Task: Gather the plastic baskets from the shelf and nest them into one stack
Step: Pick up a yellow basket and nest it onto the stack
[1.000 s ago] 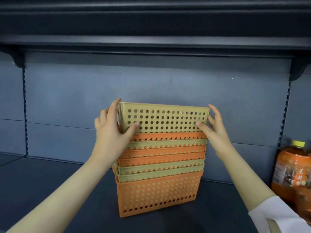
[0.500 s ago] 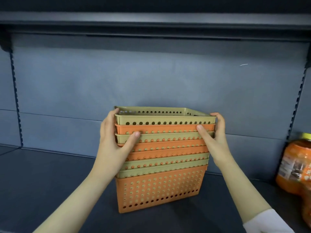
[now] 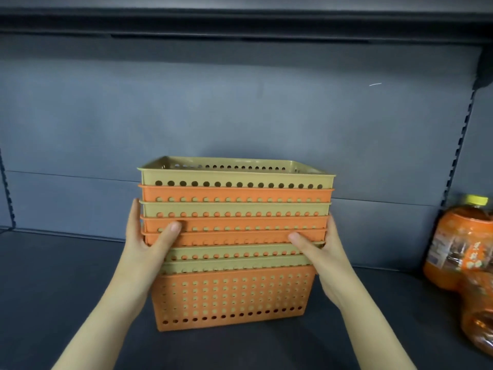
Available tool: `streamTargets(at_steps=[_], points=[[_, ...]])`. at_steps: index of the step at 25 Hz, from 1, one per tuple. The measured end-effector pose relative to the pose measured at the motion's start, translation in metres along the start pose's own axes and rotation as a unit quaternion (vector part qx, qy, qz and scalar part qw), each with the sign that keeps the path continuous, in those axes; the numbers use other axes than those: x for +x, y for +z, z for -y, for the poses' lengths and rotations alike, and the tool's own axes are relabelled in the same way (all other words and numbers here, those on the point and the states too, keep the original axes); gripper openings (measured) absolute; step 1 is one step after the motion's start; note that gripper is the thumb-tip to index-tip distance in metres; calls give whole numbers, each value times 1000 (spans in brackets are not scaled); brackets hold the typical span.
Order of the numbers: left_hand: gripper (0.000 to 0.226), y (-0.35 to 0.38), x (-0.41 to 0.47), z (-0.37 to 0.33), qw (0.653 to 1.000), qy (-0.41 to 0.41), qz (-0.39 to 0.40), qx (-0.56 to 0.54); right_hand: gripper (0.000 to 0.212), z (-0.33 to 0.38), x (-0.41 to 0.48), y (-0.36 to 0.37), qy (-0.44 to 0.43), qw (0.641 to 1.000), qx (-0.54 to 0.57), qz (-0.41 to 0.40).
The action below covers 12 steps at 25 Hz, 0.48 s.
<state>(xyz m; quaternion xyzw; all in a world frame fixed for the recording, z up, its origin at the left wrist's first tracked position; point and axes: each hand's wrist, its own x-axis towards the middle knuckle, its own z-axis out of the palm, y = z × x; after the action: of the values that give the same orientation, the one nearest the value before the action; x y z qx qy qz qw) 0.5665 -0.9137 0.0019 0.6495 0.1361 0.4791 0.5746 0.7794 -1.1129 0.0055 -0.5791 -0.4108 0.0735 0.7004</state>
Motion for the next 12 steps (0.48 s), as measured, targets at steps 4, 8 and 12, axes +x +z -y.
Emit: streamTargets(at_steps=[4,8,12], points=[[95,1,-19,22,999,-35,-1,1,81,-24,-4,-1,46,998,41,7],[92,0,-29,40,998,-70,-5,-7,91,-32,-6,-2,80,994,57,42],[82,1,-49,51,996,-82,-12,9,82,-25,-10,-3,88,992,69,63]])
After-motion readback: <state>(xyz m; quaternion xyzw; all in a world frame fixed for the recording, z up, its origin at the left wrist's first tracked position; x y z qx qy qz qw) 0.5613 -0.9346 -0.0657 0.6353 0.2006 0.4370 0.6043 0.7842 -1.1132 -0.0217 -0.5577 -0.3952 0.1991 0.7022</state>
